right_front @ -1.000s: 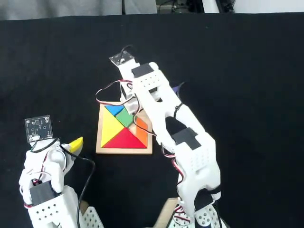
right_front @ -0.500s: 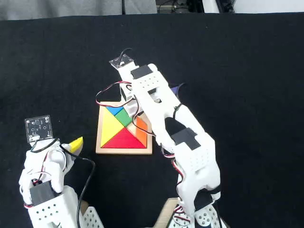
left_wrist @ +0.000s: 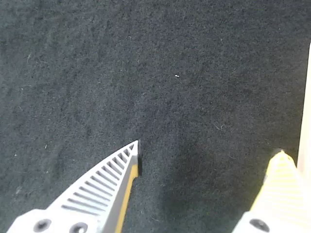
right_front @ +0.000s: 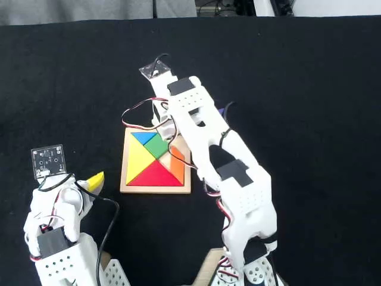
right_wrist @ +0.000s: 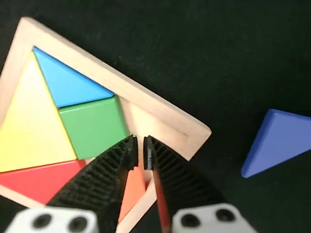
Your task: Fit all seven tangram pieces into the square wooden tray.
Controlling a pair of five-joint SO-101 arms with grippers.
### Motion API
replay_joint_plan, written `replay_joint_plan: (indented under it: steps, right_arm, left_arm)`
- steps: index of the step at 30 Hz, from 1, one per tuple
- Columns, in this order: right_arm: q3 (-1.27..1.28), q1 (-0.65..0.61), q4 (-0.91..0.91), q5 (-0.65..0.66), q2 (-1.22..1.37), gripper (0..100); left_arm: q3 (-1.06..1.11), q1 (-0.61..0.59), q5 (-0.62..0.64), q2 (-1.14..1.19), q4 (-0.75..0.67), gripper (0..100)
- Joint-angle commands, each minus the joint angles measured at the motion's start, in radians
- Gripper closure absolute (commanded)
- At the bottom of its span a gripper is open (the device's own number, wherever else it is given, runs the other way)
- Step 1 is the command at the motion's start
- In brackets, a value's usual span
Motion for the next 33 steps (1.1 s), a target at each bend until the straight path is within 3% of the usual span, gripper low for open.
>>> replay_joint_plan:
  steps: [1, 9, 16, 22, 26, 29, 33]
  right_arm:
    - [-0.004, 0.012, -0.02, 0.008, 0.015, 96.6]
    - [-0.005, 0.015, 0.012, 0.008, 0.021, 96.6]
    - [-0.064, 0.02, 0.192, 0.008, -0.154, 98.8]
    - [0.188, 0.052, 0.18, 0.063, -0.498, 98.8]
    - [0.432, 0.189, 0.092, 0.13, -0.696, 98.7]
    - [0.602, 0.328, 0.031, 0.282, -0.785, 98.7]
    - [0.837, 0.427, -0.032, 0.69, -0.817, 98.7]
  left_arm:
    - [0.016, 0.012, -0.005, -0.014, 0.003, 60]
    - [0.016, 0.012, -0.005, -0.014, 0.003, 60]
    - [0.016, 0.012, -0.005, -0.014, 0.003, 60]
    - [0.016, 0.01, -0.005, -0.014, 0.003, 60]
    - [0.016, 0.01, -0.005, -0.014, 0.003, 60]
    - [0.016, 0.01, -0.005, -0.014, 0.003, 60]
    - [0.016, 0.01, -0.005, -0.014, 0.003, 60]
